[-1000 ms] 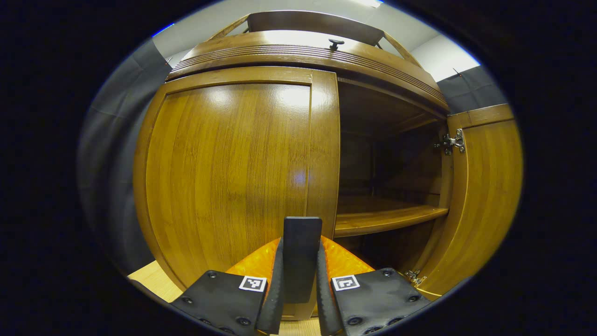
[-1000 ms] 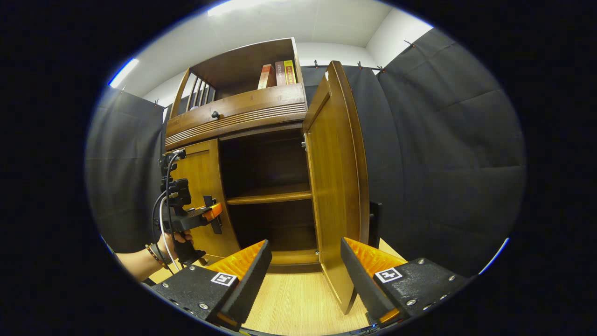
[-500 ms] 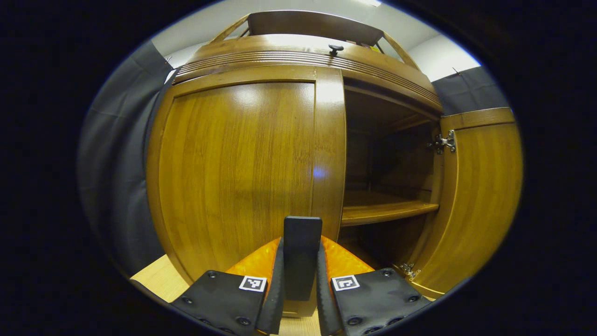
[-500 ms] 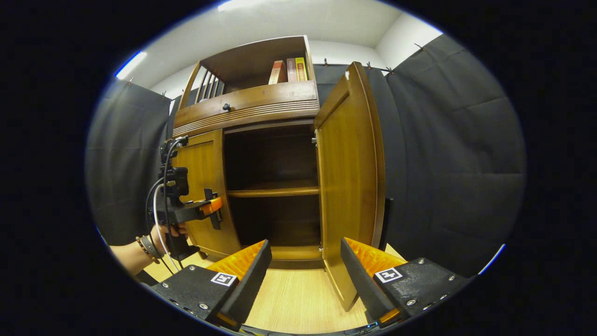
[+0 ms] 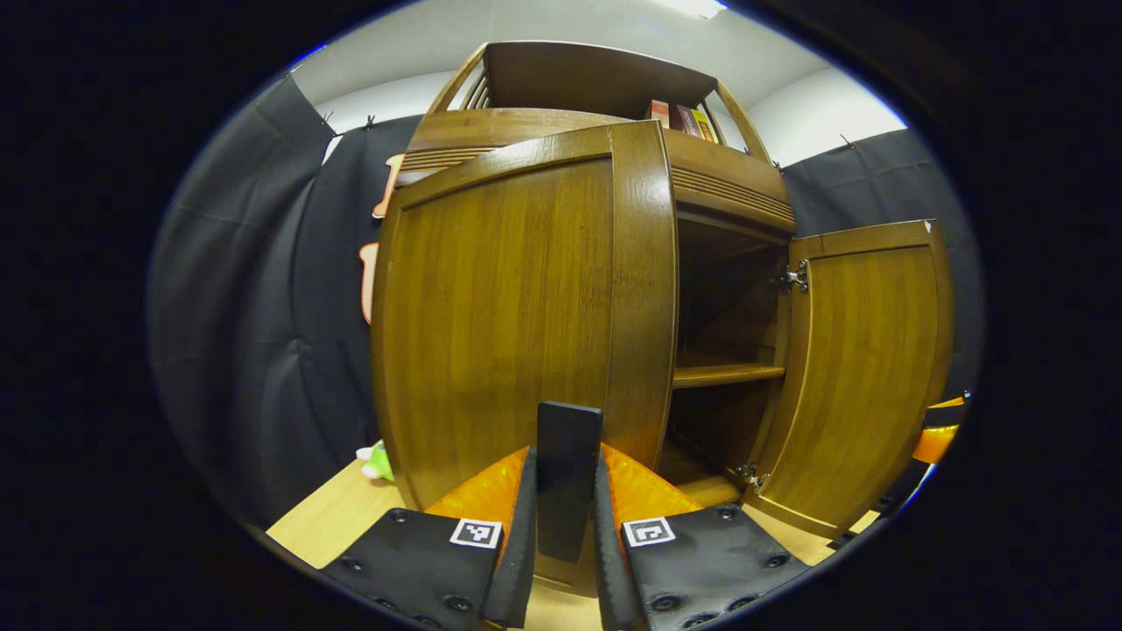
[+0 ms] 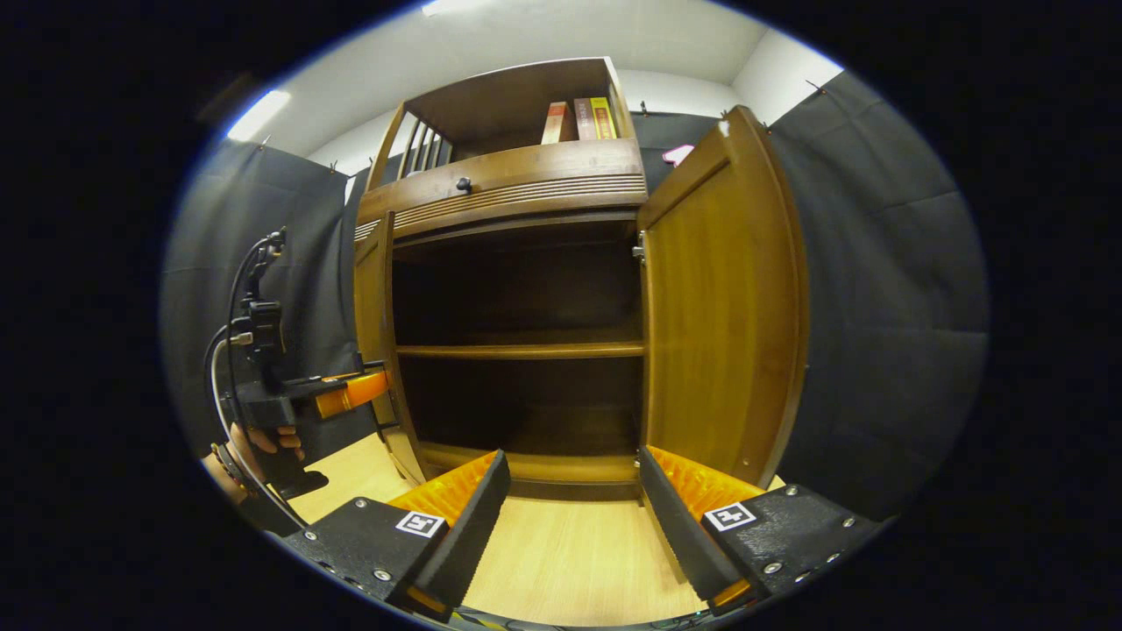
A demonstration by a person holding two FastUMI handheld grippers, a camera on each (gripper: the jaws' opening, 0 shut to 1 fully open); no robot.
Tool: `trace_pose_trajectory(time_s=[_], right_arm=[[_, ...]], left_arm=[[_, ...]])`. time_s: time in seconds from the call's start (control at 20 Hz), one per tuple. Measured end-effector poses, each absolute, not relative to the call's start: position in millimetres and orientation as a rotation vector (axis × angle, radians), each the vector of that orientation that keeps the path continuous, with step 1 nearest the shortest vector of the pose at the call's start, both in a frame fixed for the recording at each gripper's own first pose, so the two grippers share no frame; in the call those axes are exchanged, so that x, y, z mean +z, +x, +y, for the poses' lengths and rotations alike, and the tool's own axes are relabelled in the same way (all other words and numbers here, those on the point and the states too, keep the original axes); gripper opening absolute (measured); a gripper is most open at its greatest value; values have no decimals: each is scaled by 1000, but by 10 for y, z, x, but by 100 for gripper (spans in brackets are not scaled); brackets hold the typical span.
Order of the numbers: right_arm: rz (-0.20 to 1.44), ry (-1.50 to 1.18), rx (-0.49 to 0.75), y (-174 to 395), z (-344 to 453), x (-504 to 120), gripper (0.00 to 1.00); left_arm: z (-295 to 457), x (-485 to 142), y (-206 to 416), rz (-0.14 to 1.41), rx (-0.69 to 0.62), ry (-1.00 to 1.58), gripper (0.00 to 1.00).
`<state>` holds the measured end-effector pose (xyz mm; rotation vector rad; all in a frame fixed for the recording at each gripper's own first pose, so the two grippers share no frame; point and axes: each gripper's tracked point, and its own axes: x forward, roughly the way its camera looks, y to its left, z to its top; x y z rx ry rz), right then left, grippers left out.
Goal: Open the right door of the double-door shoe cabinet with the right hand, and open the left door with the left hand.
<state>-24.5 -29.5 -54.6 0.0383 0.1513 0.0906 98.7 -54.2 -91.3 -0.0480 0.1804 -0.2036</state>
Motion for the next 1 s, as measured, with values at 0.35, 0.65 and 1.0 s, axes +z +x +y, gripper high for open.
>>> trace_pose_trajectory(time_s=[0.35,0.65,1.0], right_arm=[[131,38,136,-102,97,-497,100],[110,39,138,-112,363,-468,92],[92,34,94,-176,567,-469,92]], left_arm=[[119,-824,535,158,-101,-51,31],[649,-766,359,149,-80,-20,24],[1372,-699,346,121,-68,11,15]])
